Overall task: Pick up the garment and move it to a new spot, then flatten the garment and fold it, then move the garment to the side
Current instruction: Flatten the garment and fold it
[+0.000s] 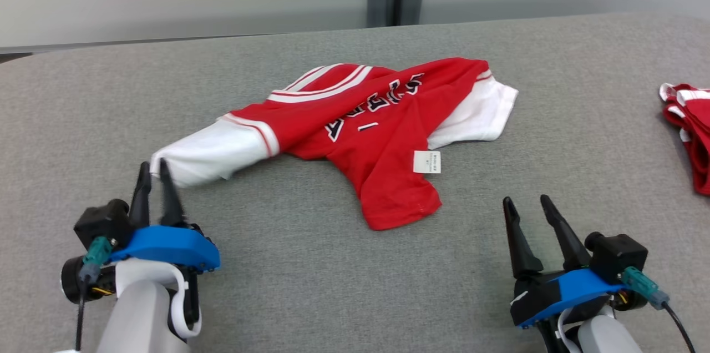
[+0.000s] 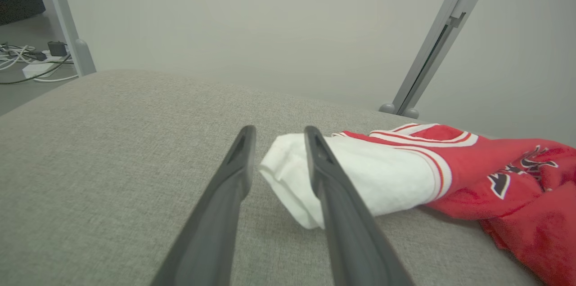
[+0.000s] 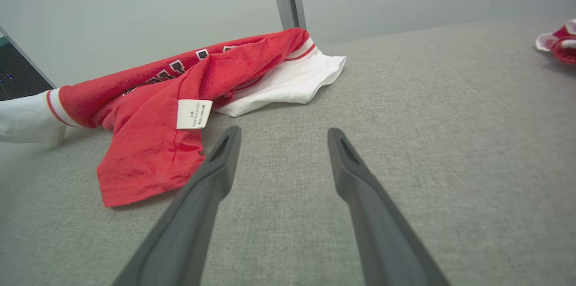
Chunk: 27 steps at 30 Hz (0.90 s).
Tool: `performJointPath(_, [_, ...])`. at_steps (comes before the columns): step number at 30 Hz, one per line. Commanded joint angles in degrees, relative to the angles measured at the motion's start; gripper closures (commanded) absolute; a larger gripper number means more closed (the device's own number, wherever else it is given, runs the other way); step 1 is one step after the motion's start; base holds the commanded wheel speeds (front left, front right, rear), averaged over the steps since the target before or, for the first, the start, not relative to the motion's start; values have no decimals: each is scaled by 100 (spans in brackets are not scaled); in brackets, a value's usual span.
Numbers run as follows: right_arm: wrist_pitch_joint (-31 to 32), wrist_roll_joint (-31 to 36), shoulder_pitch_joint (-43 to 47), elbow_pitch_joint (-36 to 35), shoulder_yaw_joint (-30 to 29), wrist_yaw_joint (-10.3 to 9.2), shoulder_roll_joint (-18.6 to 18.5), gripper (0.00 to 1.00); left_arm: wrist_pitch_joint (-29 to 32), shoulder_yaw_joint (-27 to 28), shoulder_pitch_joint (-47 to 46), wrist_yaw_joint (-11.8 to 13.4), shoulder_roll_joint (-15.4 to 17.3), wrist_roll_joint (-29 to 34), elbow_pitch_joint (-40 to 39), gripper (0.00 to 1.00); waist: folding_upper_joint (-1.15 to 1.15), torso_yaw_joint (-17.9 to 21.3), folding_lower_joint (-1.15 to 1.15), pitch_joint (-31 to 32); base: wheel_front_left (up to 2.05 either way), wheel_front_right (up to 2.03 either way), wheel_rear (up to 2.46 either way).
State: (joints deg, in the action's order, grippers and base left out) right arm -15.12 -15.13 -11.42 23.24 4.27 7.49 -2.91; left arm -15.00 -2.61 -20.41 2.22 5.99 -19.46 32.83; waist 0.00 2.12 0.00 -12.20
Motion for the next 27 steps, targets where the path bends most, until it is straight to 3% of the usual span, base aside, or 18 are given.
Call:
performJointPath(1, [-2,36,22,-3,45,0,-4,0,-23,65,122,9,-62,95,-120,0,0,-43,0,1,0,0,0])
performJointPath(10, [-2,-61,-120,146,554,0,-6,0,-24,12,557,-275,-303,447,-674,0,0,-495,0,-79,0,0,0])
performJointPath(19, [-2,19,-489,667,648,0,-9,0,-25,-618,766,-109,-307,-28,-928,0,0,-955,0,-219,0,0,0])
performJointPath(25, [-2,79,-591,989,670,0,-9,0,-24,-764,793,-66,-310,-94,-961,0,0,-1049,0,-251,0,0,0])
performJointPath(27, [-2,79,-571,1018,676,0,-8,33,-24,-785,793,-45,-310,-107,-969,0,0,-1043,0,-254,0,0,0])
